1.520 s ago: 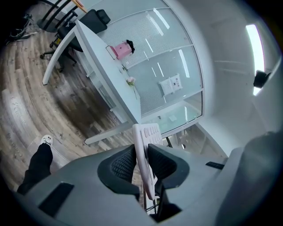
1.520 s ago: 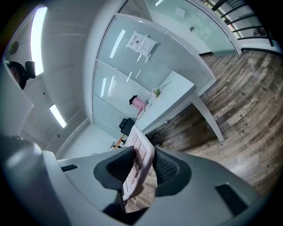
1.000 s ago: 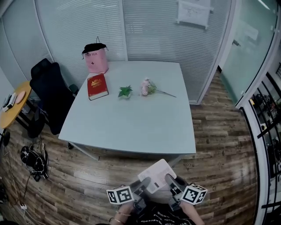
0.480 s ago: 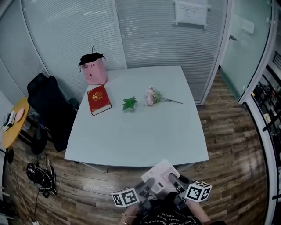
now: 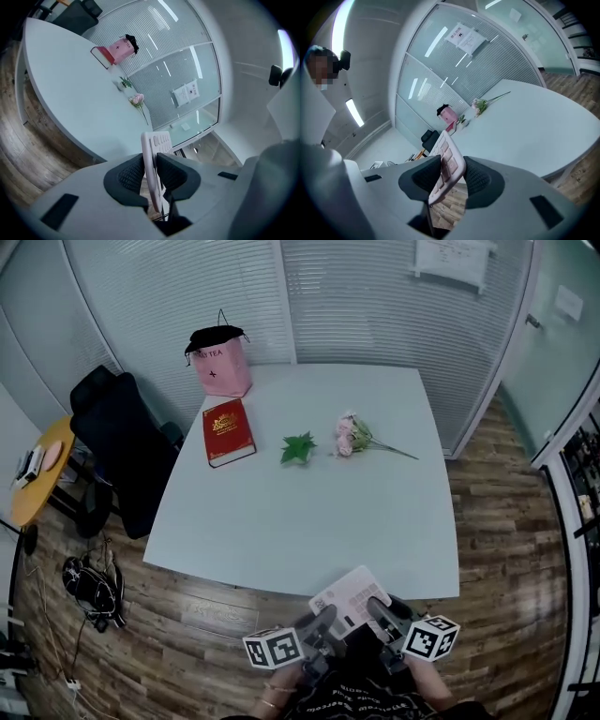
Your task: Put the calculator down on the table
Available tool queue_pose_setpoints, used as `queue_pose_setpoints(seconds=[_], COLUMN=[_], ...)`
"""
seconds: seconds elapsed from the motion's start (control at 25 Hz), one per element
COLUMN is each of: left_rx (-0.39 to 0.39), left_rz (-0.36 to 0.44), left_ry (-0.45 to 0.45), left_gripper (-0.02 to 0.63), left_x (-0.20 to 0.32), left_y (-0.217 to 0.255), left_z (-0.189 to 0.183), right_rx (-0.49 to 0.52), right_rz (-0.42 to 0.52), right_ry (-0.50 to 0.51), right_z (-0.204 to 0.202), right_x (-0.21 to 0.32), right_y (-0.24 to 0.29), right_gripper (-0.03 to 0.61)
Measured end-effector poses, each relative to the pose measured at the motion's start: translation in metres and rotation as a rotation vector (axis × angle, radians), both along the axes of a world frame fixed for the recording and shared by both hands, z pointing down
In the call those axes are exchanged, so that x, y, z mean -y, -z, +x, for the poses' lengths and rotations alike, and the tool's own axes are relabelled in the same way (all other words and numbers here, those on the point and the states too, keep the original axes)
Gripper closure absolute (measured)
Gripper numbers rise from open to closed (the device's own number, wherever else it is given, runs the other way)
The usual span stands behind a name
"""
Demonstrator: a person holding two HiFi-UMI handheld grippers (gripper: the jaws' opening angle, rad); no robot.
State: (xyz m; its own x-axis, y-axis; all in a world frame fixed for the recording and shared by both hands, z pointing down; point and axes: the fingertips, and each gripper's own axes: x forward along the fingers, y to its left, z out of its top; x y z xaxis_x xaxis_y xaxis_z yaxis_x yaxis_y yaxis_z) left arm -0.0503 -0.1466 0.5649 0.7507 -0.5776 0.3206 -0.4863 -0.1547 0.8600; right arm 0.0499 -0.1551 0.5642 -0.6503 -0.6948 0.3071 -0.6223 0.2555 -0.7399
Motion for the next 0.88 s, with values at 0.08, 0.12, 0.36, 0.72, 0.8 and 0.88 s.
queue_pose_setpoints(seconds=[0.08, 0.12, 0.36, 0.72, 0.8, 0.88], left_rx=[0.007, 0.009, -0.008, -0.014, -0.018, -0.018], left_rz=[-0.008, -0.012, -0.038, -0.002, -0.005, -0.008], left_ry=[0.024, 0.037, 0.144, 0.312, 0.36, 0.403], left_gripper=[0.518, 0.518, 0.518, 0.518, 0.517, 0.517], left_x=[0.011, 0.017, 0.056, 0.125, 0.138, 0.15], left_y=[0.001, 0.002, 0.007, 0.028, 0.031, 0.032], left_z=[-0.002, -0.002, -0.006, -0.027, -0.034, -0.04], right_rx=[-0.007, -0.017, -0.116, -0.124, -0.13, -0.133], right_rz=[-0.002, -0.002, 0.03, 0.094, 0.107, 0.112], right_ry=[0.035, 0.053, 0.195, 0.361, 0.41, 0.459], right_z=[-0.002, -0.003, -0.011, -0.038, -0.046, -0.055], right_x=[0.015, 0.023, 0.077, 0.162, 0.18, 0.196], right_y=[0.0, 0.001, 0.008, 0.031, 0.035, 0.036], right_gripper=[0.42, 0.42, 0.41, 0.41, 0.41, 0.41])
